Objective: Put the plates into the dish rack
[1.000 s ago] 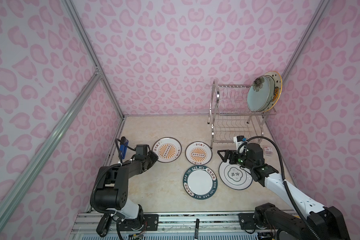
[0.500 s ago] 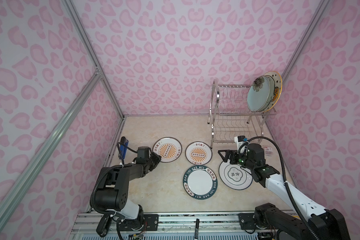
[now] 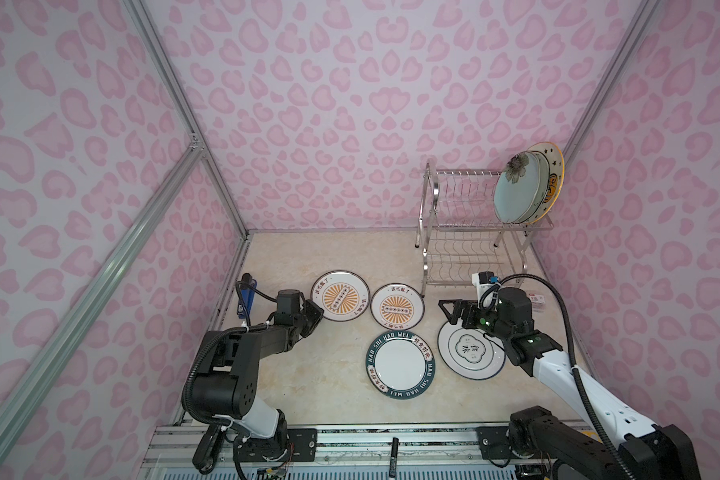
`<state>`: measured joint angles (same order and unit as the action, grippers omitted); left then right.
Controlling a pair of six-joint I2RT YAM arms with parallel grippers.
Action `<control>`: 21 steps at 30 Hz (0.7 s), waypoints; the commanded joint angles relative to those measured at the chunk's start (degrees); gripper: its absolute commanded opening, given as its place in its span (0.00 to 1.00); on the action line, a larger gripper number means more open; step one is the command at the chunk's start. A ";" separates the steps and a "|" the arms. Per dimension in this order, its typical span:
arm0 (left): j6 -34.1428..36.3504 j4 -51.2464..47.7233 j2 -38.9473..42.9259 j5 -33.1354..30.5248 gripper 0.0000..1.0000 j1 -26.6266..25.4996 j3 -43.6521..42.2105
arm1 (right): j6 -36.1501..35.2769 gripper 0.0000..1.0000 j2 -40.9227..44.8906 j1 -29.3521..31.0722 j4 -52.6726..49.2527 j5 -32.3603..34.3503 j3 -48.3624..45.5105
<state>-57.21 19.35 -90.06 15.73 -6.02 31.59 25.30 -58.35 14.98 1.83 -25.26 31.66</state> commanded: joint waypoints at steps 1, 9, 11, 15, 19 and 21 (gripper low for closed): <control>2.27 -5.10 0.52 -2.32 0.06 -0.04 0.86 | -0.11 0.97 0.08 -0.02 0.20 0.07 -0.44; 3.74 -8.94 4.18 -1.34 0.04 1.12 3.53 | 0.89 0.97 0.70 -0.05 1.25 0.34 -0.87; 4.28 -11.30 6.10 -1.14 0.04 1.71 4.53 | 1.92 0.97 0.58 0.02 2.62 0.21 -1.20; 6.49 -16.38 10.36 -0.89 0.04 2.74 7.66 | 3.81 0.97 -0.25 0.30 5.76 0.07 -2.01; 8.03 -20.13 14.64 -0.31 0.03 3.06 10.24 | 3.98 0.97 -1.13 1.80 6.68 0.63 -1.60; 8.67 -21.28 16.52 0.41 0.04 3.09 11.07 | 4.31 0.97 -1.65 3.11 7.24 0.71 -1.30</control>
<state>-50.74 -0.08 -75.55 14.68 -3.05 41.39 28.93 -59.46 17.08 6.39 -25.02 30.13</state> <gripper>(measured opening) 0.092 0.967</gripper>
